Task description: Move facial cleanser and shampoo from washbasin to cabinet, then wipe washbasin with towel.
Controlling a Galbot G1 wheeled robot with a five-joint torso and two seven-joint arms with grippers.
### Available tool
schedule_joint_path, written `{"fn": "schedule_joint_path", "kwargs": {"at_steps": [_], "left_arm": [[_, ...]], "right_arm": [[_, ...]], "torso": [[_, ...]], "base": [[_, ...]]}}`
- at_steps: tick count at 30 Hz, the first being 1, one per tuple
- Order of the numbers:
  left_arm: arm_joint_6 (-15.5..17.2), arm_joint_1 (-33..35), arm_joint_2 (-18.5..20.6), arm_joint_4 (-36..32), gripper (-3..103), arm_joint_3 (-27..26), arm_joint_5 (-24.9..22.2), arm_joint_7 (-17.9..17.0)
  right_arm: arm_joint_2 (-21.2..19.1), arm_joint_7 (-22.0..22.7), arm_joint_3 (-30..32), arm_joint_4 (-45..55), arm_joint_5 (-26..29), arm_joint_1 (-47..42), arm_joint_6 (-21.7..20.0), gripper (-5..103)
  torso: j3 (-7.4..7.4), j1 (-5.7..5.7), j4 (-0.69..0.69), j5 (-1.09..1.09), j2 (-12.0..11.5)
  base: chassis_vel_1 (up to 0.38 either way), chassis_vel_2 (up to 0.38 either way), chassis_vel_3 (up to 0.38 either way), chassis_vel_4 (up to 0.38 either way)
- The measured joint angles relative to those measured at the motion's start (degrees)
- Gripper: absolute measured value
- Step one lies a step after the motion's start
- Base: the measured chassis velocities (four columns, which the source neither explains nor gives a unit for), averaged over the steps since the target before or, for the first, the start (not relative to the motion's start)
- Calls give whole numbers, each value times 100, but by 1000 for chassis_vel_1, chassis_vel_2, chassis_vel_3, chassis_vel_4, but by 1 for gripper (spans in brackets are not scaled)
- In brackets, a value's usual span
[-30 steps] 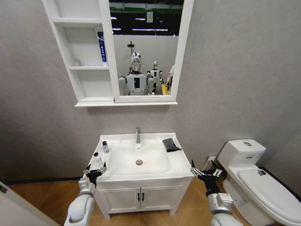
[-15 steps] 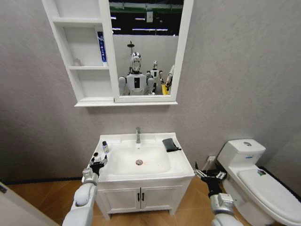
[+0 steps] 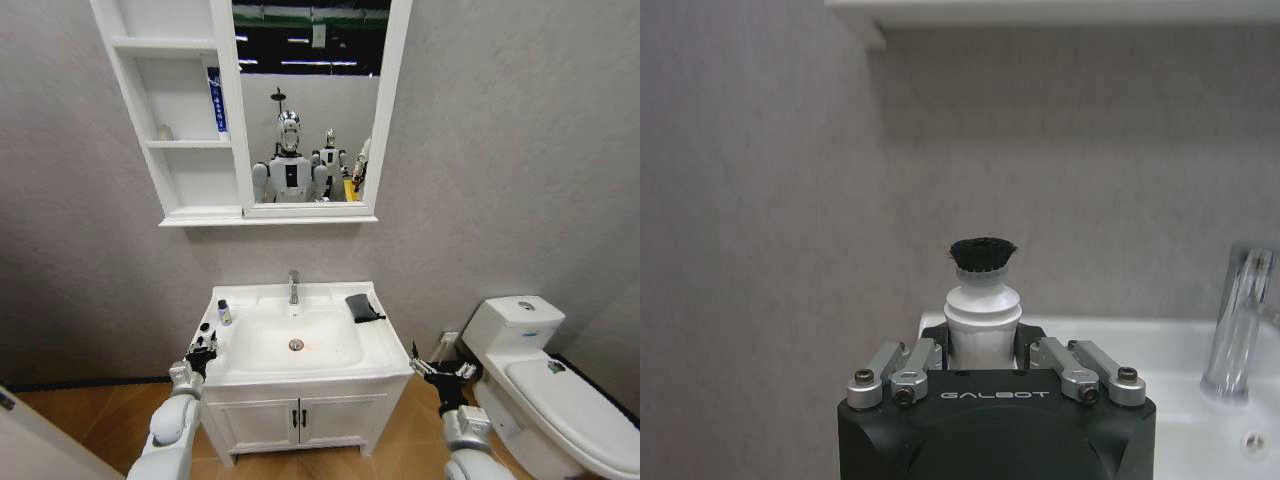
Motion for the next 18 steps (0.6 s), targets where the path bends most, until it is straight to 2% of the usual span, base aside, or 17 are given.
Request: {"fn": "schedule_joint_path", "kwargs": {"at_steps": [1,2,3,5,6,7,9,10,12,13,15,17,18], "left_arm": [[216,39,248,-389,32,5,-314,-209],[216,39,248,-389,32,5,-314,-209],[674,3,704,-963,32,-22,-963,-656],[1241,-291,1446,-1561,32,-136,-2015,-1223],[1241,-291,1446,-1561,32,-136,-2015,-1223],[1636,-649,2106,-1754,32,-177,-2818,-1512],[1670,-697,2183,-1761,32,-177,-2904,-1541],[2046,-1238,2943,-1738,32,-150,-3723,-1817],[2270,-1923,3569,-1460,32,27,-4583,-1948],[2270,-1923,3569,-1460,32,27,-4583,-1948],[2354,-2698,3916,-1007,32,357,-4897,-1895],[2403,-3552,4127,-506,32,845,-4929,-1728],[2403,-3552,4127,-506,32,845,-4929,-1728]], "right_arm": [[11,1,-13,-6,-16,21,-1,100],[11,1,-13,-6,-16,21,-1,100],[40,0,-44,-37,-43,61,-1,100],[110,-4,-105,-99,-73,101,6,100],[110,-4,-105,-99,-73,101,6,100],[190,-11,-138,-188,-108,108,45,100],[199,-13,-141,-200,-114,108,52,100],[271,-43,-147,-299,-171,99,134,100],[299,-91,-140,-326,-194,77,169,100],[299,-91,-140,-326,-194,77,169,100],[297,-114,-127,-326,-201,74,176,100],[292,-119,-96,-311,-190,80,168,100],[292,-119,-96,-311,-190,80,168,100]], "torso": [[0,0,1,3,1],[0,0,1,3,1],[-1,-1,1,2,2],[-1,-1,1,3,2],[-1,-1,1,3,2],[-1,-1,0,0,1],[-1,-1,-1,-1,1],[0,0,-2,2,1],[0,0,-2,2,1],[0,0,-2,2,1],[0,-1,0,-2,1],[0,0,0,0,1],[0,0,0,0,1]], "base": [[0,0,0,0],[0,0,0,0],[0,0,0,0],[0,0,0,0],[0,0,0,0],[0,0,0,0],[0,0,0,0],[0,0,0,0],[0,0,0,0],[0,0,0,0],[0,0,0,0],[0,0,0,0],[0,0,0,0]]}}
